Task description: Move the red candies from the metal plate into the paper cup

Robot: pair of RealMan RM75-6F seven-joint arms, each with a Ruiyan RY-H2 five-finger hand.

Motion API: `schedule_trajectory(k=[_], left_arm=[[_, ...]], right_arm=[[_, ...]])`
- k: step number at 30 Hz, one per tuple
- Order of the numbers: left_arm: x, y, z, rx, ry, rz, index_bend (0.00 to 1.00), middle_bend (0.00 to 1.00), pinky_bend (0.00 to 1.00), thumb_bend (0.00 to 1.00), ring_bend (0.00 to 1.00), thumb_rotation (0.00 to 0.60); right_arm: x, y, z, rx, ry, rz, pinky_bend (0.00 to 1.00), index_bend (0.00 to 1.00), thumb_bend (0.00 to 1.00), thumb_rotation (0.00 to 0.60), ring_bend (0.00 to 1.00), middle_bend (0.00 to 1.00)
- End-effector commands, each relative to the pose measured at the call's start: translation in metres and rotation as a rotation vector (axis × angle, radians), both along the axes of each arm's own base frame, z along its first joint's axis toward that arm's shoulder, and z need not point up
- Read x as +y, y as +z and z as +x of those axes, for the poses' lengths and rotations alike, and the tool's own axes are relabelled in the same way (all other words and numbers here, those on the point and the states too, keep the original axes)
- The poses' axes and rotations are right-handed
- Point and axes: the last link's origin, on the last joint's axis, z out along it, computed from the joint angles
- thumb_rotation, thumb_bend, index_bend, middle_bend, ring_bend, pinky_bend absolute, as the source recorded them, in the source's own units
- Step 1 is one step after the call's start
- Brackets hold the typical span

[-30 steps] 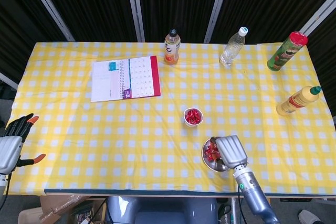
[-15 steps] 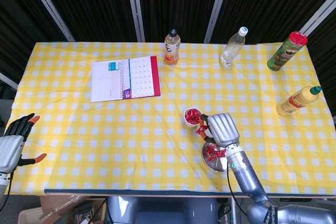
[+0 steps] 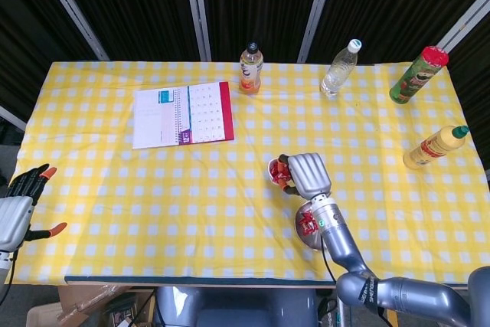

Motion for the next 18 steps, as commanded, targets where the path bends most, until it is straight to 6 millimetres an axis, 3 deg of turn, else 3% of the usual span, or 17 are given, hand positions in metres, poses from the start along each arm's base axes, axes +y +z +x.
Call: schedule_trajectory(k=[1,6,11,18], left_arm=[[0.000,0.000,0.000,-0.001,0.001,-0.001,0.00,0.00,0.00,0.00,0.00,0.600],[0.000,0.000,0.000,-0.006,0.002,-0.002,0.00,0.00,0.00,0.00,0.00,0.600],[0.000,0.000,0.000,-0.006,0.005,-0.002,0.00,0.00,0.00,0.00,0.00,0.600],[0.000,-0.001,0.002,-0.009,0.005,-0.003,0.00,0.00,0.00,0.00,0.00,0.600]], right_arm=[[-0.003,-0.003,0.002,0.001,0.001,-0.001,0.94,0.59,0.50,0.600,0.88,0.82],[-0.009,-0.008,0.001,0.017,-0.009,-0.005,0.94,0.56,0.50,0.600,0.88,0.82],[-0.012,-0.009,-0.002,0.035,-0.019,-0.016,0.94,0.42,0.50,0.600,0.88,0.82],[-0.015,-0.004,-0.003,0.040,-0.018,-0.040,0.93,0.35,0.49,0.600,0.88,0.82]])
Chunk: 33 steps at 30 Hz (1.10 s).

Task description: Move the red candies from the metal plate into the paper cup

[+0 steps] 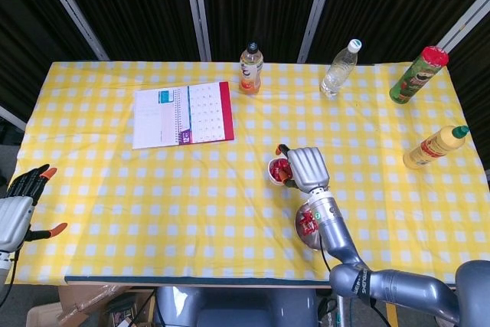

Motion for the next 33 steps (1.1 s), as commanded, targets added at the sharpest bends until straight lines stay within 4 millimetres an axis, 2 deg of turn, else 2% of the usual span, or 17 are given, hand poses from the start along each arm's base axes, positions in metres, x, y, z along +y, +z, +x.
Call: schedule_trajectory(k=[1,7,13,23,33], left_arm=[[0.000,0.000,0.000,0.001,0.000,0.001,0.00,0.00,0.00,0.00,0.00,0.600],[-0.001,0.000,0.000,0.000,-0.002,0.001,0.00,0.00,0.00,0.00,0.00,0.600],[-0.001,0.000,0.002,0.000,-0.013,0.004,0.00,0.00,0.00,0.00,0.00,0.600],[-0.003,0.002,0.000,0.012,-0.032,0.017,0.00,0.00,0.00,0.00,0.00,0.600],[-0.004,0.001,0.001,0.016,-0.035,0.023,0.00,0.00,0.00,0.00,0.00,0.600]], right_arm=[[0.001,0.002,-0.001,0.005,0.003,-0.007,0.93,0.35,0.49,0.600,0.87,0.82],[0.010,0.006,-0.006,0.009,0.009,-0.011,0.93,0.35,0.49,0.600,0.87,0.82],[0.034,0.012,-0.018,0.044,0.025,0.008,0.93,0.35,0.46,0.600,0.87,0.82],[0.077,0.011,-0.053,0.180,0.001,0.070,0.93,0.35,0.36,0.600,0.87,0.82],[0.094,0.002,-0.086,0.244,-0.094,0.117,0.93,0.35,0.32,0.600,0.87,0.82]])
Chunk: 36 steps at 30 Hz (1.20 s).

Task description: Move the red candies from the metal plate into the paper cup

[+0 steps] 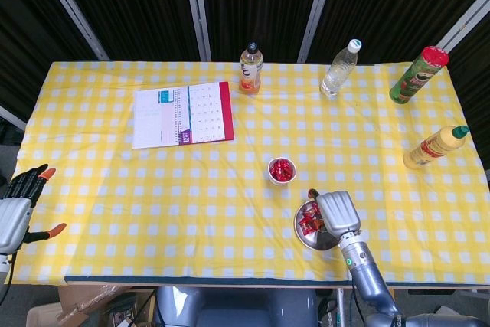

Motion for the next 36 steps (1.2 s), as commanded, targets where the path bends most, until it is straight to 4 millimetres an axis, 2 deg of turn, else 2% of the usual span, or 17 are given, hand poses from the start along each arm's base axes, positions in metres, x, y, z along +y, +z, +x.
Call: schedule_trajectory(k=[1,23,27,36], left_arm=[[0.000,-0.001,0.001,-0.002,0.000,0.000,0.00,0.00,0.00,0.00,0.00,0.600],[0.000,-0.001,0.000,-0.005,0.011,-0.007,0.00,0.00,0.00,0.00,0.00,0.600],[0.000,-0.001,0.001,-0.007,0.009,-0.005,0.00,0.00,0.00,0.00,0.00,0.600],[0.000,-0.001,0.000,-0.008,0.011,-0.005,0.00,0.00,0.00,0.00,0.00,0.600]], right_arm=[[0.003,-0.003,-0.008,0.013,-0.020,0.007,0.93,0.35,0.32,0.600,0.87,0.82],[0.013,-0.005,-0.027,0.042,-0.066,0.027,0.93,0.36,0.30,0.600,0.87,0.82],[0.013,-0.008,-0.032,0.047,-0.079,0.031,0.93,0.40,0.30,0.600,0.87,0.82],[0.009,-0.009,-0.039,0.042,-0.095,0.021,0.93,0.57,0.32,0.600,0.87,0.82]])
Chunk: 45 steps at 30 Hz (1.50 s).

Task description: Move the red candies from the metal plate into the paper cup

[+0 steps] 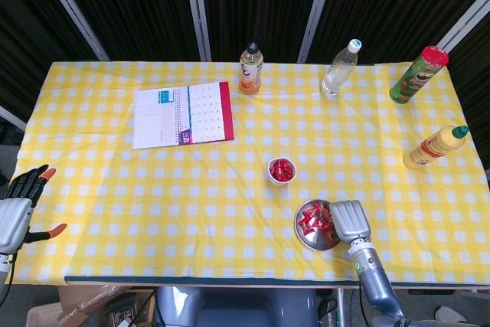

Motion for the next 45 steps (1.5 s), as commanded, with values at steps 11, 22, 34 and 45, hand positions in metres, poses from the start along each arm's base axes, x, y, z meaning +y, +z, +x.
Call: schedule_trajectory(k=[11,22,34,45], left_arm=[[0.000,0.000,0.000,-0.005,0.003,-0.002,0.00,0.00,0.00,0.00,0.00,0.600],[0.000,0.001,-0.001,-0.008,0.004,-0.002,0.00,0.00,0.00,0.00,0.00,0.600],[0.000,0.000,0.001,-0.011,0.006,-0.001,0.00,0.00,0.00,0.00,0.00,0.600],[0.000,0.001,0.000,-0.012,0.005,-0.001,0.00,0.00,0.00,0.00,0.00,0.600]], right_arm=[[0.003,-0.003,0.000,-0.019,0.009,0.011,0.93,0.60,0.48,0.600,0.87,0.82],[0.005,0.001,0.011,-0.052,0.036,0.005,0.93,0.61,0.57,0.600,0.87,0.82],[0.005,0.005,0.017,-0.076,0.046,-0.004,0.93,0.62,0.64,0.600,0.87,0.82],[-0.002,0.019,0.030,-0.114,0.067,-0.040,0.93,0.63,0.67,0.600,0.87,0.82]])
